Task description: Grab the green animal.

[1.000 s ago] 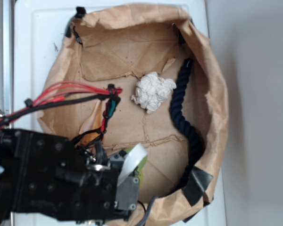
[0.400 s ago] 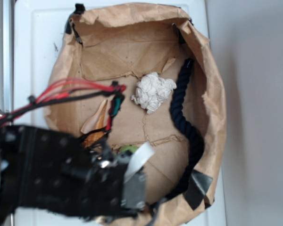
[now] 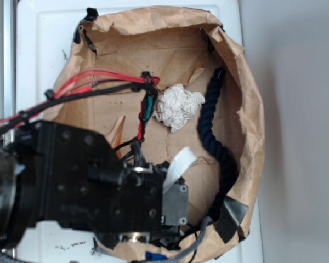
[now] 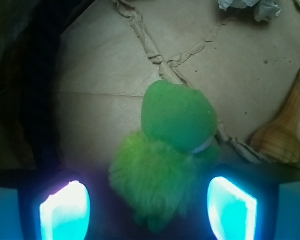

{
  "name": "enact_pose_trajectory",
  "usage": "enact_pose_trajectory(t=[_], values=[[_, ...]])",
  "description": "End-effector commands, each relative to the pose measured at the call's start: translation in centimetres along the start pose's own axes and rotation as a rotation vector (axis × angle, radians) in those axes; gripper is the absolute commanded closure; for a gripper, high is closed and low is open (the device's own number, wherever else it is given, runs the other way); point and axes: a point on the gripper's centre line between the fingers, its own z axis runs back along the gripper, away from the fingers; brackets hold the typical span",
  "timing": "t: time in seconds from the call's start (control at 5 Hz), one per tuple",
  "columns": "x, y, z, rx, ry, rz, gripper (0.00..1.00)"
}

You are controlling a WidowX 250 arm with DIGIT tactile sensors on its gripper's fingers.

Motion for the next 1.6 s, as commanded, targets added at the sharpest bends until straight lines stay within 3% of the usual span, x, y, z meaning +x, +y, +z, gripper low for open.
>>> enact_pose_trajectory(t=[0.0, 0.2, 0.4, 0.6, 0.8, 1.0, 1.2, 1.4], values=[[2.3, -0.7, 1.1, -0.06, -0.064, 0.018, 0.0], [3.2, -1.4, -1.7, -0.013, -0.088, -0.001, 0.0], [2.9, -1.9, -4.4, 0.01, -0.063, -0.02, 0.0], [1.2, -1.5, -6.7, 0.06, -0.075, -0.049, 0.8], [1.5, -2.1, -4.8, 0.0, -0.072, -0.062, 1.0], [2.3, -2.5, -0.7, -0.058, -0.1, -0.076, 1.0], [5.3, -1.3, 2.0, -0.059, -0.061, 0.019, 1.0], [7.2, 0.3, 5.4, -0.058, -0.061, 0.06, 1.0]])
